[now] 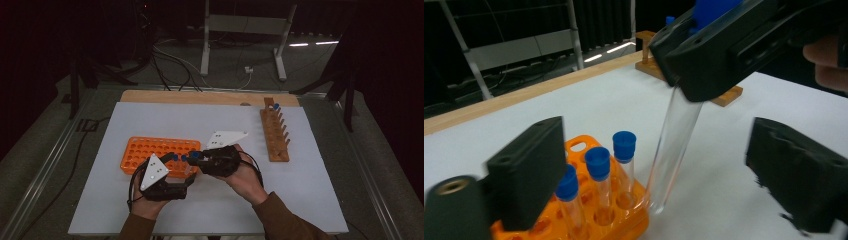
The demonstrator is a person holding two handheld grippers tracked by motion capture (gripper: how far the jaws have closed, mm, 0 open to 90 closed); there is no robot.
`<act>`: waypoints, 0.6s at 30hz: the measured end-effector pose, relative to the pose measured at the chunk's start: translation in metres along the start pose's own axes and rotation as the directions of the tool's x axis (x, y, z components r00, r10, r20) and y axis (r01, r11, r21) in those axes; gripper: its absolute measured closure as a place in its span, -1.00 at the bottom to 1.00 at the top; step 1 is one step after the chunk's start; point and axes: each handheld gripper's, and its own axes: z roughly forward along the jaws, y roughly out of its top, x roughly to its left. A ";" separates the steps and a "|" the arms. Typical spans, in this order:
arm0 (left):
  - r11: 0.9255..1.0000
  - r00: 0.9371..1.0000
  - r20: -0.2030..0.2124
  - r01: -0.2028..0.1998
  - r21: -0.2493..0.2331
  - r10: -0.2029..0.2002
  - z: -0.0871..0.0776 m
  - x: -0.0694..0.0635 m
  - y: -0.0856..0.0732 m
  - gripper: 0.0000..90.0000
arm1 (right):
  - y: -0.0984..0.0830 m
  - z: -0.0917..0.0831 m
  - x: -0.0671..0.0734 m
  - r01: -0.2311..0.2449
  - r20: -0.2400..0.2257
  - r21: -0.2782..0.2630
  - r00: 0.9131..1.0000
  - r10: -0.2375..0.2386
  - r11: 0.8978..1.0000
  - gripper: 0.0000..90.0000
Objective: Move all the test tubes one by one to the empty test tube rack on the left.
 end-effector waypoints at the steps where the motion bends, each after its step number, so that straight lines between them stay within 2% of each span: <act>1: 1.000 1.000 0.002 0.001 0.000 -0.001 0.000 0.000 0.000 -0.65 | 0.000 0.002 0.001 0.003 -0.005 0.003 1.000 -0.003 1.000 0.70; 5: 1.000 1.000 0.003 0.000 0.009 0.000 0.000 0.000 -0.001 -0.37 | 0.001 0.007 0.005 0.009 -0.012 0.007 1.000 -0.009 1.000 0.70; 11: 1.000 1.000 0.024 -0.006 0.024 0.005 -0.001 0.003 -0.003 0.26 | 0.001 0.010 0.005 0.007 -0.010 0.016 1.000 -0.007 1.000 0.70; 14: 0.999 0.999 0.029 -0.014 0.035 0.013 -0.001 0.003 -0.003 0.46 | 0.001 0.011 0.005 0.007 -0.008 0.019 1.000 -0.007 1.000 0.70; 18: 0.999 0.999 0.044 -0.019 0.032 0.017 -0.001 0.002 -0.003 0.62 | 0.001 0.012 0.005 0.006 -0.012 0.022 1.000 -0.006 1.000 0.70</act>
